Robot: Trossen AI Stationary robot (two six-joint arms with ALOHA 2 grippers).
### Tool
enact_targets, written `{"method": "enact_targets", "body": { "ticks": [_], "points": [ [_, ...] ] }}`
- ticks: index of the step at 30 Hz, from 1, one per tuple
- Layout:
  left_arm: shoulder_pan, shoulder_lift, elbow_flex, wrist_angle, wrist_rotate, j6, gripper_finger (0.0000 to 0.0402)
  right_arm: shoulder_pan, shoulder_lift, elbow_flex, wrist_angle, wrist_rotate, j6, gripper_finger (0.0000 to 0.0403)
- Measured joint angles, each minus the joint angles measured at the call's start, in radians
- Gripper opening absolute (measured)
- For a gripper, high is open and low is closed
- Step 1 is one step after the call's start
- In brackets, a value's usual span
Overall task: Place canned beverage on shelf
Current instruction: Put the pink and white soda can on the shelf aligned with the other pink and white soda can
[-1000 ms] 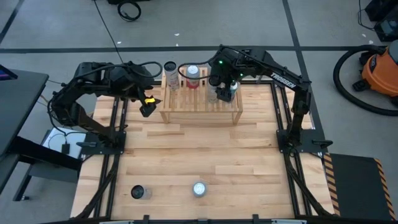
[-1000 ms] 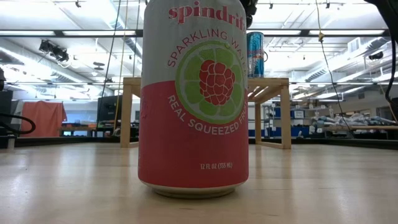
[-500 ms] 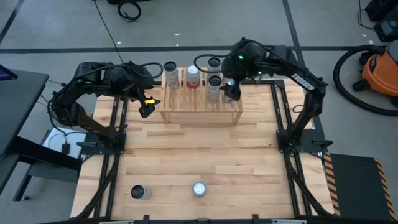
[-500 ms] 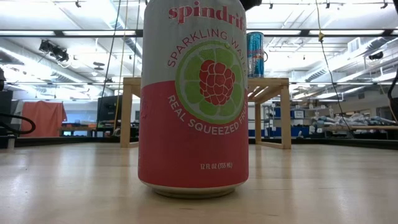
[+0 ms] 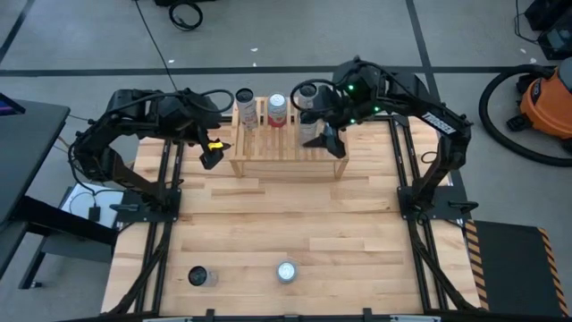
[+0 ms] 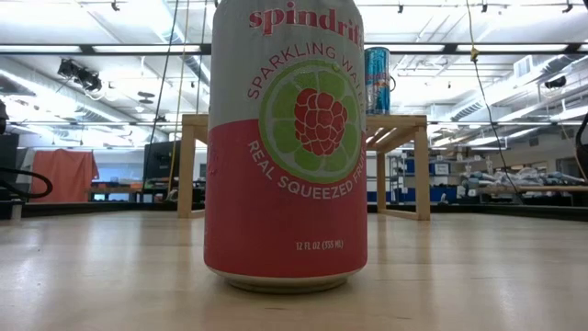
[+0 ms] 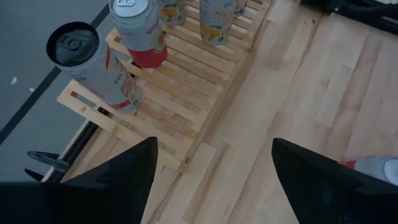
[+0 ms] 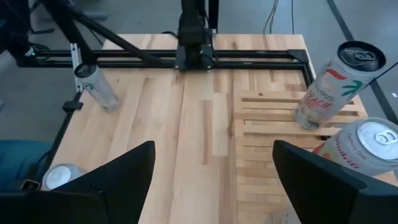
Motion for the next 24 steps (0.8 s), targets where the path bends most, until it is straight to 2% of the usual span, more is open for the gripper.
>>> {"method": "enact_targets", "body": {
  "ticks": [7, 14, 17, 20, 24],
  "points": [
    [-0.081, 0.000, 0.000, 0.000, -0.004, -0.005, 0.0318, 0.037, 0.000, 0.000, -0.056, -0.052, 0.028, 0.0335],
    [-0.201, -0.007, -0.067, 0.002, -0.128, 0.000, 0.0318, 0.079, -0.003, 0.000, -0.146, -0.041, 0.034, 0.0335],
    [-0.209, -0.012, -0.099, 0.004, -0.135, -0.008, 0.0318, 0.101, -0.008, 0.000, -0.125, -0.004, 0.025, 0.0335],
    [-0.210, -0.009, -0.141, 0.020, -0.123, -0.028, 0.0318, 0.126, -0.013, 0.000, -0.098, 0.049, 0.037, 0.0335],
    [-0.215, -0.008, -0.220, 0.085, -0.017, -0.022, 0.0318, 0.163, -0.017, 0.000, -0.101, 0.144, 0.070, 0.0335]
  ]
}}
